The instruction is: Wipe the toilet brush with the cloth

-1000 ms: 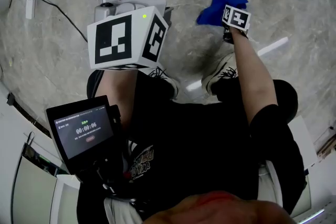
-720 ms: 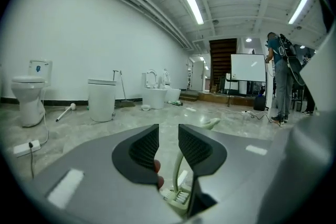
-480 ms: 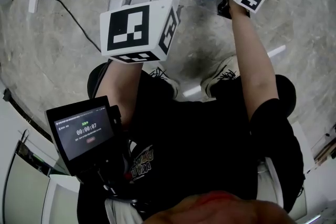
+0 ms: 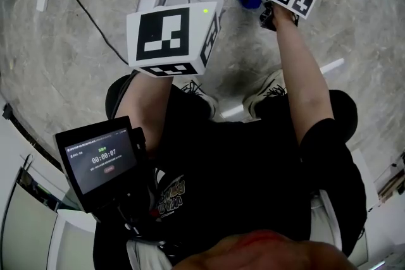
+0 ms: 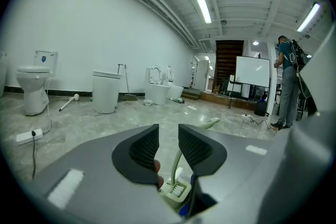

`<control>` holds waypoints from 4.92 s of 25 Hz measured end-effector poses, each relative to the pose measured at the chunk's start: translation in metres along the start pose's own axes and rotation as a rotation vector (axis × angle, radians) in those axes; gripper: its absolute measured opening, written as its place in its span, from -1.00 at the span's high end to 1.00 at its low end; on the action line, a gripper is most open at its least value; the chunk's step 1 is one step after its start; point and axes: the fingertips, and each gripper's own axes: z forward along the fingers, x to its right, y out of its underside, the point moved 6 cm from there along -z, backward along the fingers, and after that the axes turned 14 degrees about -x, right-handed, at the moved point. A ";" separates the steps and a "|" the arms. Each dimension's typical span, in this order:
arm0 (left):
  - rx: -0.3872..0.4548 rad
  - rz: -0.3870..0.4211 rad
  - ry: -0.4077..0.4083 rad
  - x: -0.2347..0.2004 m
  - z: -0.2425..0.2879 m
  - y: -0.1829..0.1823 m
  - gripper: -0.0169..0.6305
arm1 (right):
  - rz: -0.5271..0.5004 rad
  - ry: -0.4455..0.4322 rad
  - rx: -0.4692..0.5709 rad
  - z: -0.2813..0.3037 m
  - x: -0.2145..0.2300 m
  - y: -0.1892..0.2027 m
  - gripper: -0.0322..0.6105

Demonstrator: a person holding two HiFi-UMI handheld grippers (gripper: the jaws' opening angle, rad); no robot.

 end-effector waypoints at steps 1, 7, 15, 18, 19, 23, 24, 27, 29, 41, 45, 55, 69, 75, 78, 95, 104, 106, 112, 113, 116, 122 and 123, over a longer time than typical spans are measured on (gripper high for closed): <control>0.005 -0.003 0.002 0.000 0.000 -0.002 0.59 | 0.011 -0.022 0.019 -0.005 -0.005 -0.003 0.57; 0.011 -0.026 0.012 0.002 0.003 -0.007 0.59 | -0.061 -0.106 0.136 -0.038 -0.046 -0.040 0.57; 0.017 -0.028 0.004 0.002 0.004 -0.010 0.59 | -0.136 -0.362 0.291 -0.089 -0.099 -0.092 0.57; 0.012 -0.027 0.002 0.001 0.005 -0.009 0.59 | -0.153 -0.378 0.301 -0.092 -0.102 -0.094 0.57; 0.012 -0.027 0.000 0.000 0.006 -0.010 0.59 | -0.146 -0.380 0.288 -0.087 -0.100 -0.091 0.57; 0.007 -0.027 -0.016 -0.005 0.006 -0.009 0.59 | -0.090 -0.204 0.241 -0.055 -0.072 -0.053 0.57; 0.004 -0.034 -0.015 -0.006 0.006 -0.009 0.59 | -0.111 -0.046 0.279 -0.054 -0.063 -0.039 0.57; 0.009 -0.055 -0.006 -0.005 0.004 -0.012 0.59 | -0.413 0.332 0.319 -0.040 -0.071 0.005 0.57; 0.012 -0.047 -0.007 -0.005 0.003 -0.014 0.59 | -0.639 0.321 0.218 -0.017 -0.093 0.039 0.57; -0.002 -0.002 -0.030 -0.011 -0.004 -0.011 0.59 | -0.761 0.151 -0.259 0.070 -0.105 0.092 0.56; -0.021 0.038 -0.042 -0.012 -0.004 -0.005 0.59 | -0.678 0.113 -0.301 0.078 -0.106 0.075 0.57; -0.008 0.075 -0.023 -0.004 -0.004 -0.006 0.59 | -0.522 -0.082 -0.060 0.049 -0.166 0.034 0.57; -0.002 0.037 -0.006 -0.002 0.003 -0.016 0.59 | -0.649 -0.527 -0.253 0.001 -0.204 0.019 0.57; -0.015 0.032 -0.011 -0.001 0.011 -0.019 0.59 | -0.675 -0.417 -0.584 -0.003 -0.128 0.028 0.57; -0.015 0.021 -0.014 -0.001 0.012 -0.022 0.59 | -0.566 -0.342 -0.712 -0.024 -0.068 0.009 0.57; -0.082 -0.025 -0.006 -0.010 0.020 -0.003 0.59 | -0.164 -0.028 0.031 -0.008 -0.047 -0.084 0.56; -0.088 -0.059 0.011 -0.011 0.031 -0.005 0.59 | -0.447 -0.256 -0.083 -0.046 -0.120 -0.106 0.56; -0.098 -0.069 0.007 -0.014 0.035 -0.003 0.59 | -0.467 -0.270 -0.108 -0.048 -0.128 -0.105 0.56; -0.101 -0.086 0.013 -0.016 0.038 -0.005 0.59 | -0.574 -0.212 -0.178 -0.061 -0.147 -0.089 0.56; -0.104 -0.081 0.012 -0.017 0.039 -0.004 0.59 | -0.591 -0.218 -0.174 -0.066 -0.153 -0.087 0.56; -0.115 -0.073 0.003 -0.019 0.040 -0.001 0.59 | -0.598 -0.271 -0.136 -0.082 -0.171 -0.087 0.56; -0.099 -0.091 0.027 -0.014 0.037 -0.010 0.59 | -0.552 -0.426 -0.081 -0.127 -0.197 -0.089 0.56; -0.097 -0.083 0.033 -0.012 0.037 -0.011 0.59 | -0.540 -0.453 -0.068 -0.137 -0.201 -0.091 0.56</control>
